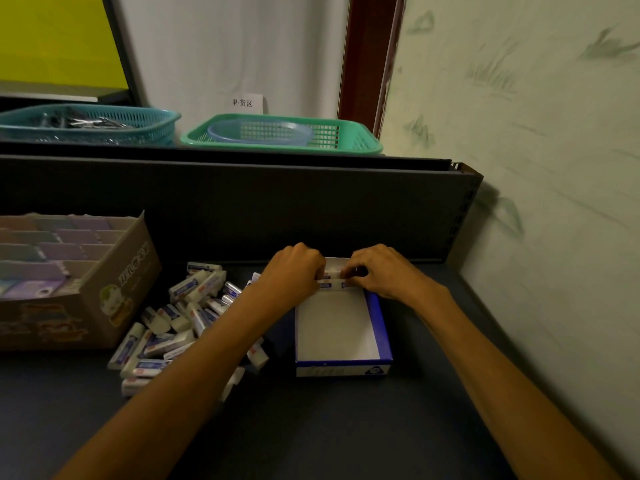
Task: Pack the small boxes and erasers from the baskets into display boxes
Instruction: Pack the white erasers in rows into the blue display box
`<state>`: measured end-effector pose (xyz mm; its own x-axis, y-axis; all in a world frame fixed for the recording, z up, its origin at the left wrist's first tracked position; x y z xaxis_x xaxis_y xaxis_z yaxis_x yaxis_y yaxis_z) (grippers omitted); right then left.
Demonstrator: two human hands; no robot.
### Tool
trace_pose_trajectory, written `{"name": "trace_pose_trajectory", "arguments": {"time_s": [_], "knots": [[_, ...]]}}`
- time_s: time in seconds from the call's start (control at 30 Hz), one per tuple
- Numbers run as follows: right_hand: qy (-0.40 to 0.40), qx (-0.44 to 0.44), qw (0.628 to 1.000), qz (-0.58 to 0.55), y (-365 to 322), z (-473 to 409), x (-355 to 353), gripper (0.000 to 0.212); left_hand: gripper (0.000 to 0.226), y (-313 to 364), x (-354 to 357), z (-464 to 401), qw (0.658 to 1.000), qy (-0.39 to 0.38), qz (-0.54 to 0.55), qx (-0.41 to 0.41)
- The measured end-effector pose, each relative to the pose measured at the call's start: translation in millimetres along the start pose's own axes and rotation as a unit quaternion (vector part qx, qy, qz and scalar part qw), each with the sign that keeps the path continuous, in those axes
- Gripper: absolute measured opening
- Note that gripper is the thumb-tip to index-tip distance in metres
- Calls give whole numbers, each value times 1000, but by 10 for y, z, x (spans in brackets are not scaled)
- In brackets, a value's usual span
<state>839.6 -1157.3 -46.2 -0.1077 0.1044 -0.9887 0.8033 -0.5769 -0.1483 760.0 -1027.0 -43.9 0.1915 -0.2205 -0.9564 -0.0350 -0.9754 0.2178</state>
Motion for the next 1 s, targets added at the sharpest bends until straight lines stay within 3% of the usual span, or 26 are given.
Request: {"name": "trace_pose_trajectory", "arguments": {"time_s": [0.3, 0.53, 0.7, 0.83, 1.0], "knots": [[14, 2, 999, -37, -20, -11, -12, 45, 35, -62, 27, 0, 1000, -7, 2, 2], [18, 5, 1000, -20, -18, -41, -12, 38, 28, -85, 71, -44, 1000, -3, 22, -4], [72, 6, 997, 17, -3, -33, -47, 53, 52, -76, 6, -19, 999, 42, -11, -5], [54, 29, 998, 24, 29, -70, -45, 72, 68, -141, -26, -75, 999, 9, -1, -34], [-15, 54, 996, -63, 75, -107, 19, 50, 51, -217, 16, -111, 995, -48, 76, -47]]}}
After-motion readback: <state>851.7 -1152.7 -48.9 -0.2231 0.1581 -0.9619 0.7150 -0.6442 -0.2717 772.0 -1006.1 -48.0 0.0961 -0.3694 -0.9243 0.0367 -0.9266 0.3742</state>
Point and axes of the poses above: each hand's wrist, its own z-axis away from the middle knuckle, its own x-axis out of the palm, y = z × x, the point moved 4 cm from there along -z, towards the middle knuckle, and after that the axes turned 4 degrees about z, right-handed, at the moved point
